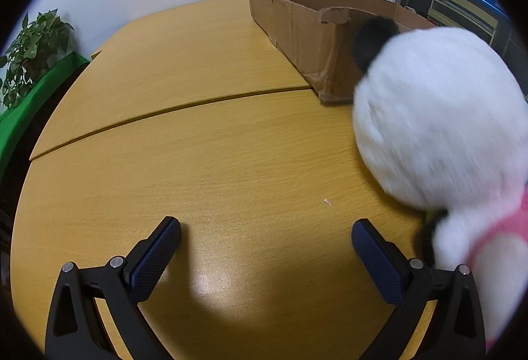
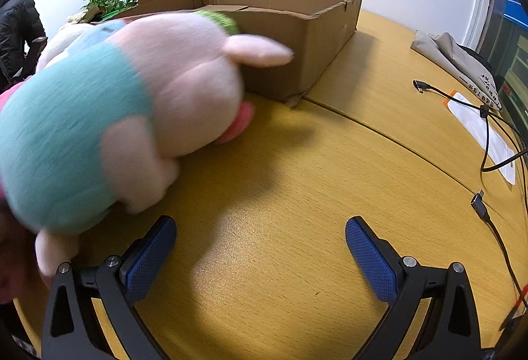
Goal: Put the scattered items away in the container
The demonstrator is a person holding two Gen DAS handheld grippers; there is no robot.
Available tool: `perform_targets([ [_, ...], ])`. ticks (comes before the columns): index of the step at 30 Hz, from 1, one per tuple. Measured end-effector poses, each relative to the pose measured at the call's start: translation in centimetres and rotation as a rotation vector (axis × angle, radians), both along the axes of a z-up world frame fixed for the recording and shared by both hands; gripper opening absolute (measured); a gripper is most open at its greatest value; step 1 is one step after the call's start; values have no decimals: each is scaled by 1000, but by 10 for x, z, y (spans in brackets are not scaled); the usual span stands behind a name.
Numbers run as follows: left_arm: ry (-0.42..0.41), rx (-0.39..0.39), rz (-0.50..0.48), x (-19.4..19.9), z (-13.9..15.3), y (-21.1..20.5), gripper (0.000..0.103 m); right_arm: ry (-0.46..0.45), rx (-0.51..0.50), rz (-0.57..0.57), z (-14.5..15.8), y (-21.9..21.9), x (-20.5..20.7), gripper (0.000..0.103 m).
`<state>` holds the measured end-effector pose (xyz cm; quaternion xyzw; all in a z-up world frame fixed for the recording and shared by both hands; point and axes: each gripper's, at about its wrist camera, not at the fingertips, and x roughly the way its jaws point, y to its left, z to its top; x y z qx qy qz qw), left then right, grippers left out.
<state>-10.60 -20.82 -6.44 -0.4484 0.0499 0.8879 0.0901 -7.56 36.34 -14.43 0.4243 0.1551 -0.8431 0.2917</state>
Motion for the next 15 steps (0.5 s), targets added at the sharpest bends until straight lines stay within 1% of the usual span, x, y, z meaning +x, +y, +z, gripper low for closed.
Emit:
perform_targets([
  [4, 0, 0, 0, -2, 2, 1, 103, 0, 0, 0, 0, 0, 0, 103],
  [5, 0, 1, 1, -1, -8, -2, 103, 0, 0, 0, 0, 0, 0, 103],
  [15, 0, 1, 0, -3, -7, -2, 103, 0, 0, 0, 0, 0, 0, 103],
])
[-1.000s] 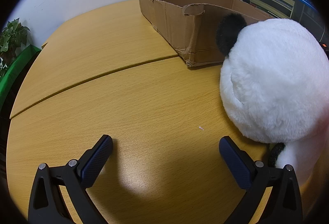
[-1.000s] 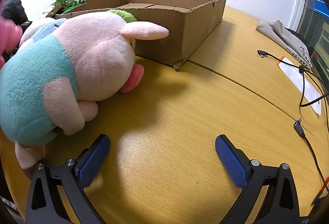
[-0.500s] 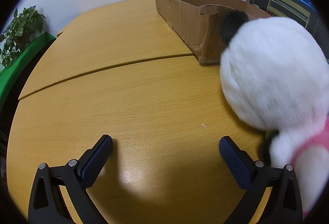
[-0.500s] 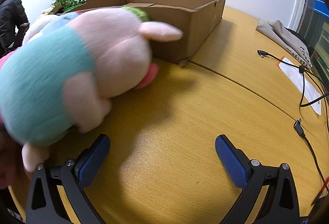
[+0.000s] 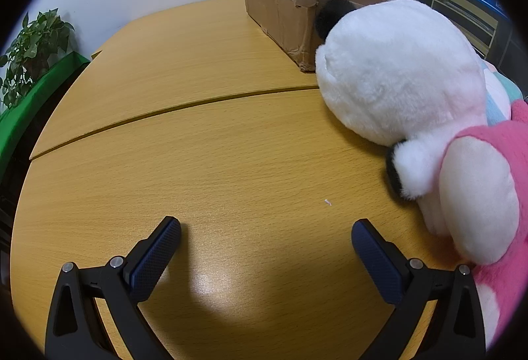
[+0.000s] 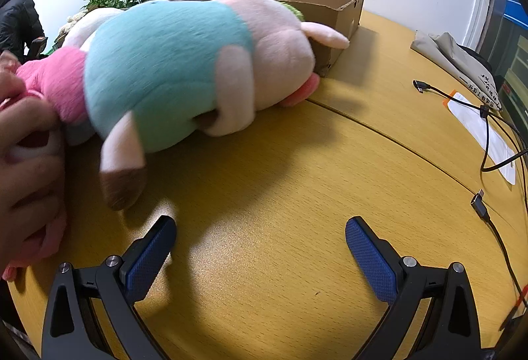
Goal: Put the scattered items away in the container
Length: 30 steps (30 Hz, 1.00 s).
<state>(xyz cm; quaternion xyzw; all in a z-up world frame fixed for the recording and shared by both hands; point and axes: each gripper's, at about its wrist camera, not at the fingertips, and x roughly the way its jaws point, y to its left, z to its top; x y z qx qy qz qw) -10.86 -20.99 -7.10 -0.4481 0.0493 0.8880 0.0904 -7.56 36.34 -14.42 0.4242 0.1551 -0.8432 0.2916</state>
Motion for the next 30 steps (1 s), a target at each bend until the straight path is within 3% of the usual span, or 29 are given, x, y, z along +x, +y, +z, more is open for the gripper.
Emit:
perform_targets([
  [30, 0, 0, -2, -7, 2, 1, 103, 0, 0, 0, 0, 0, 0, 103],
])
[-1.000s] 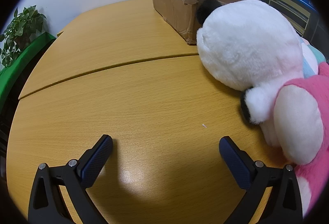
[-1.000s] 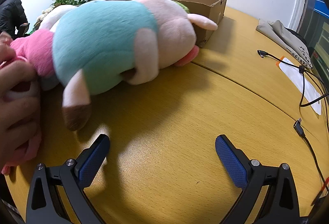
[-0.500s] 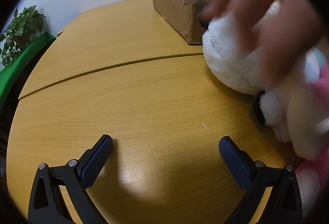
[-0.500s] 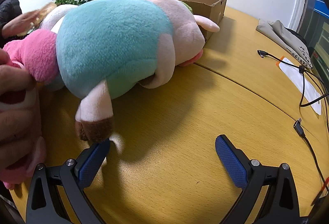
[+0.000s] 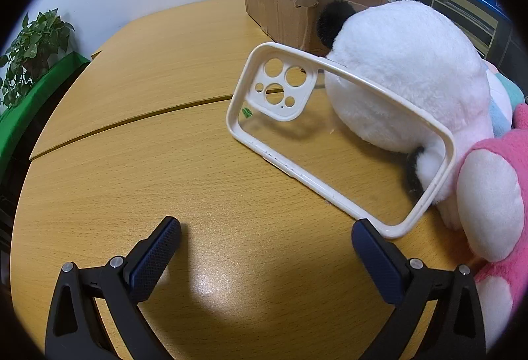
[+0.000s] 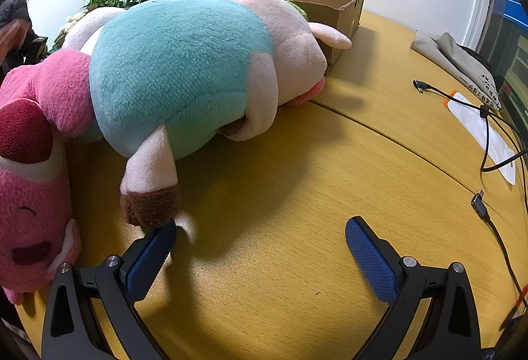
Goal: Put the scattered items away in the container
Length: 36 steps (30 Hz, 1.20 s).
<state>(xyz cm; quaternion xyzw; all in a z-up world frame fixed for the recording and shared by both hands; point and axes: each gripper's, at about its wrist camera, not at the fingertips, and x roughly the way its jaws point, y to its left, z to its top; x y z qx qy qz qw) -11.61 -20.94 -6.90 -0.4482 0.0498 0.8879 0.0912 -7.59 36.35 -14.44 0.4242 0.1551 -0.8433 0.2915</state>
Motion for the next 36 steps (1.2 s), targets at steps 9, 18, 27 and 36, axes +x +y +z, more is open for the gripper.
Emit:
perform_targets([
  [9, 0, 1, 0, -10, 6, 0, 103, 1, 1, -10, 0, -2, -1, 103],
  [18, -2, 2, -18, -25, 12, 0, 103, 2, 1, -85, -1, -6, 9, 103],
  [27, 139, -121, 103, 15, 59, 14, 102, 135, -85, -399, 69, 46, 107, 103],
  [36, 290, 113, 98, 136, 138, 100, 102, 312, -270, -339, 175, -2, 188, 103],
])
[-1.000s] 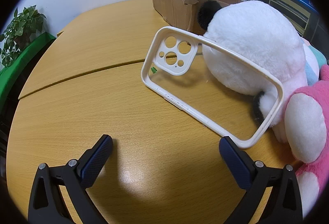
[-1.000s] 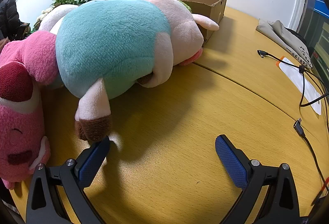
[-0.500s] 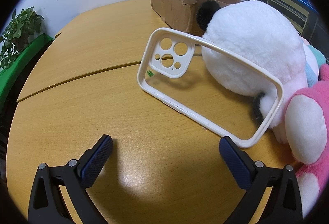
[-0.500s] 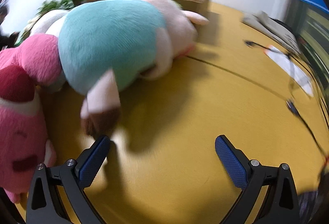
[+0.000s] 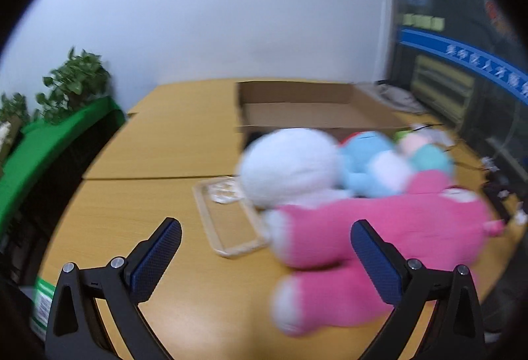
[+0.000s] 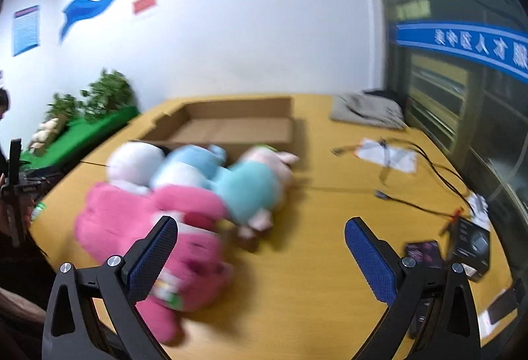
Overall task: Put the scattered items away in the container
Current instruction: 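Move both grippers toward the large pink bear plush on the table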
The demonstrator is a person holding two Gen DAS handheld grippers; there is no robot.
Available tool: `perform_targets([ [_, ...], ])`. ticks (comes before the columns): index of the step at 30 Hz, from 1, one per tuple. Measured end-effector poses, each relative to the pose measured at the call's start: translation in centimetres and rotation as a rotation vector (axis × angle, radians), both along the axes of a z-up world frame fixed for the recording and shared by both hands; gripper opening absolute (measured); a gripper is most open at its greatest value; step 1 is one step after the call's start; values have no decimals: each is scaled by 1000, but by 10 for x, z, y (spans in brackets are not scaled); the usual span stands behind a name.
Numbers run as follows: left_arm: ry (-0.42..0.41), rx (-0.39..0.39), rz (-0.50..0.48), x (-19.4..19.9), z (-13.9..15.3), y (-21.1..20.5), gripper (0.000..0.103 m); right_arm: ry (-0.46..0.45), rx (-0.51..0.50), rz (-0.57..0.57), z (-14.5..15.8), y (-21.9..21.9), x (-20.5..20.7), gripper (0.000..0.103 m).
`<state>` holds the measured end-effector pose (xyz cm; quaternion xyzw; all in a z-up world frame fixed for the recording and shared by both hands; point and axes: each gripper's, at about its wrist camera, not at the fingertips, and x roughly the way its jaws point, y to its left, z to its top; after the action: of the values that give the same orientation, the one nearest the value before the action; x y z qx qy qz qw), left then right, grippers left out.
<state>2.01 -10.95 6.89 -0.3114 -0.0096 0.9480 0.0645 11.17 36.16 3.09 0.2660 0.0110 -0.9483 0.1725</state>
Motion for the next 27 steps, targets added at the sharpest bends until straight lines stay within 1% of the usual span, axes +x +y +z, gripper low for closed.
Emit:
perform_targets([
  [1, -23, 38, -9, 19, -3, 4, 102, -2, -30, 16, 2, -12, 3, 103],
  [2, -56, 77, -17, 28, 0, 19, 102, -24, -73, 25, 0, -24, 4, 103],
  [3, -72, 98, -20, 40, -5, 29, 102, -55, -117, 28, -3, -34, 2, 103],
  [4, -83, 112, -19, 42, -7, 35, 102, -88, -153, 24, -8, -44, 3, 103],
  [5, -95, 120, -22, 49, -7, 49, 102, -127, -182, 10, -14, -55, 3, 103],
  [6, -101, 120, -28, 57, -15, 54, 102, -152, -194, -4, -20, -63, 5, 103],
  [7, -104, 121, -33, 56, -21, 55, 102, -181, -198, -20, -26, -71, 6, 103],
  [9, -101, 119, -33, 60, -22, 63, 102, -211, -165, -50, -34, -84, 10, 103],
  [10, -98, 113, -39, 60, -25, 66, 102, -210, -143, -66, -35, -86, 13, 103],
  [12, -99, 103, -46, 61, -27, 71, 102, -197, -89, -92, -35, -90, 21, 103],
  [17, -95, 82, -60, 67, -28, 78, 102, -162, -10, -144, -32, -90, 31, 103],
  [22, -85, 78, -82, 70, -28, 79, 102, -157, 27, -157, -31, -91, 39, 103],
  [27, -98, 104, -122, 66, -31, 76, 102, -165, 43, -153, -33, -95, 37, 103],
])
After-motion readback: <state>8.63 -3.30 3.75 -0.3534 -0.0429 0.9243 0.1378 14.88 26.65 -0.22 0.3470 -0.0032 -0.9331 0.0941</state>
